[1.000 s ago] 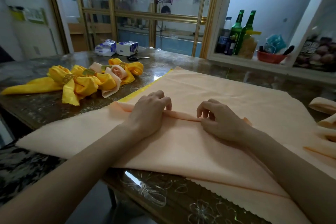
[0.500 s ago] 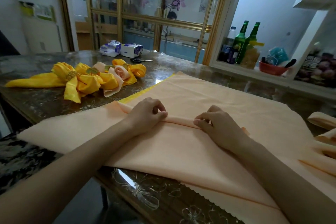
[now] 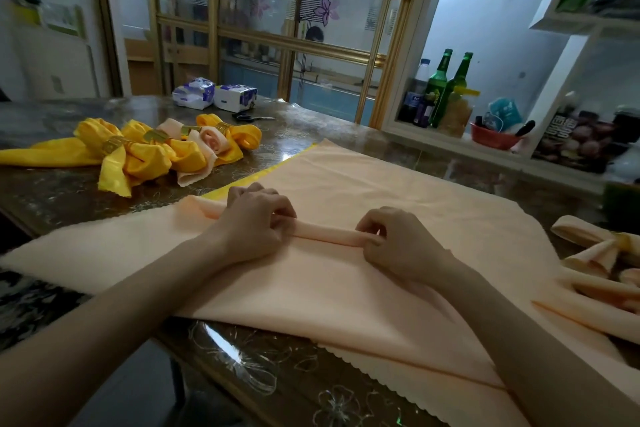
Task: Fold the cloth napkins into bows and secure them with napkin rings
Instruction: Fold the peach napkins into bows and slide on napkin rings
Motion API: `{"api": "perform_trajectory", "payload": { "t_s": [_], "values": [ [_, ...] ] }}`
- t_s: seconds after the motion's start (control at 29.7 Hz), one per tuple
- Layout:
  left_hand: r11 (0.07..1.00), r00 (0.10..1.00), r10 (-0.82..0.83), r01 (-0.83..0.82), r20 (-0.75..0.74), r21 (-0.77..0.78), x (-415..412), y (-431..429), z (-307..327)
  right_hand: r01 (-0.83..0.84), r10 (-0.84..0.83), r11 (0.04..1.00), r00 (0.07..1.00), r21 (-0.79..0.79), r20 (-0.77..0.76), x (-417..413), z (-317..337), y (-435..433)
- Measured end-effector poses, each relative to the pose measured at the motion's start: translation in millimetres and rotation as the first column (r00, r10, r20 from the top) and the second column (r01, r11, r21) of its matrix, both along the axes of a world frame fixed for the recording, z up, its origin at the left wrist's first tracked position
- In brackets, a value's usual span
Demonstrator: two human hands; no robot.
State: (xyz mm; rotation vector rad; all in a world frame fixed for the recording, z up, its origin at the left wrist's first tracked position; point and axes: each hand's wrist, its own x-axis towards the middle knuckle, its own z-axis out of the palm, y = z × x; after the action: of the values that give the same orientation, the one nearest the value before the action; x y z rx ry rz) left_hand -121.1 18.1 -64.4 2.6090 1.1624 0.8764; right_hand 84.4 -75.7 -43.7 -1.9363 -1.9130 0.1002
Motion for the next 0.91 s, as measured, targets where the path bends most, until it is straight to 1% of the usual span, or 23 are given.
{"api": "perform_trajectory", "payload": {
  "t_s": [0.1,0.24,0.3,0.37,0.44,0.47,0.54,0.64,0.71,0.81,0.91],
  "values": [
    [1.0,0.998,0.015,-0.014,-0.067,0.016,2.5,0.8,8.2,0.011,-0.012,0.999,1.0,0.045,0.014,-2.9,-0.6,-0.5],
    [0.986,0.993,0.016,0.004,-0.119,0.167,7.3,-8.5,7.9,-0.006,-0.01,0.994,0.988,0.105,0.156,-2.3,-2.6,-3.5],
    [0.978,0.992,0.009,0.018,-0.129,0.207,5.3,-11.6,8.8,-0.043,0.025,0.996,0.977,0.082,0.211,-2.7,0.6,-3.6],
    [0.971,0.974,0.005,0.049,-0.225,0.234,3.9,-14.5,13.6,-0.051,0.05,0.999,0.972,-0.004,0.229,-5.6,5.1,-3.2],
    [0.975,0.948,0.004,0.067,-0.319,0.21,3.9,-18.0,17.7,-0.021,0.05,0.991,0.976,-0.133,0.214,-8.1,10.6,-3.6],
    [0.983,0.943,0.005,0.057,-0.333,0.177,4.0,-19.8,19.1,-0.011,0.048,0.981,0.982,-0.196,0.185,-8.8,13.1,-3.6],
    [0.994,0.955,0.02,0.013,-0.297,0.109,4.6,-23.4,20.3,-0.009,0.04,0.963,0.993,-0.269,0.107,-9.0,17.0,-3.3],
    [0.998,0.977,0.066,-0.061,-0.204,0.029,5.3,-25.5,16.7,-0.009,0.01,0.972,1.0,-0.236,0.004,-8.7,16.8,-2.3],
    [0.995,0.981,0.089,-0.096,-0.172,-0.033,5.8,-23.8,10.6,-0.003,0.009,0.983,1.0,-0.185,0.029,-4.8,11.3,-1.3],
    [0.991,0.965,0.12,-0.132,-0.232,-0.033,5.8,-21.3,1.8,-0.009,0.011,0.989,1.0,-0.146,0.015,1.7,6.7,-2.2],
    [0.995,0.953,0.083,-0.097,-0.292,-0.037,3.6,-19.7,4.6,-0.046,0.046,0.986,0.999,-0.158,-0.006,7.7,11.3,-5.2]
  ]
}}
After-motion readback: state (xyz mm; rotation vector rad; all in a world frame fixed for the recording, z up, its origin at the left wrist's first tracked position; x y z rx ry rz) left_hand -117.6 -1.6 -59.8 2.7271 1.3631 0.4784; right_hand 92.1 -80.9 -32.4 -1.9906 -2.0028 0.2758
